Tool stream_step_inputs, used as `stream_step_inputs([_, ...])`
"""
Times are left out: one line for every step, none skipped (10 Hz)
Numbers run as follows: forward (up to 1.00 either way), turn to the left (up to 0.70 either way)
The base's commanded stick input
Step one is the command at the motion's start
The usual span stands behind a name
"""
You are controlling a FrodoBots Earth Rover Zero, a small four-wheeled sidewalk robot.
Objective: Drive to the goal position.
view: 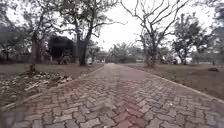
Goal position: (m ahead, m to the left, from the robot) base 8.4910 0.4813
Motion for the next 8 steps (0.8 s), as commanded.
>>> stream_step_inputs([0.70,0.00])
stream_step_inputs([0.70,0.00])
stream_step_inputs([0.70,0.00])
stream_step_inputs([0.70,0.00])
stream_step_inputs([0.70,0.00])
stream_step_inputs([0.70,0.00])
stream_step_inputs([0.70,0.00])
stream_step_inputs([0.70,0.00])
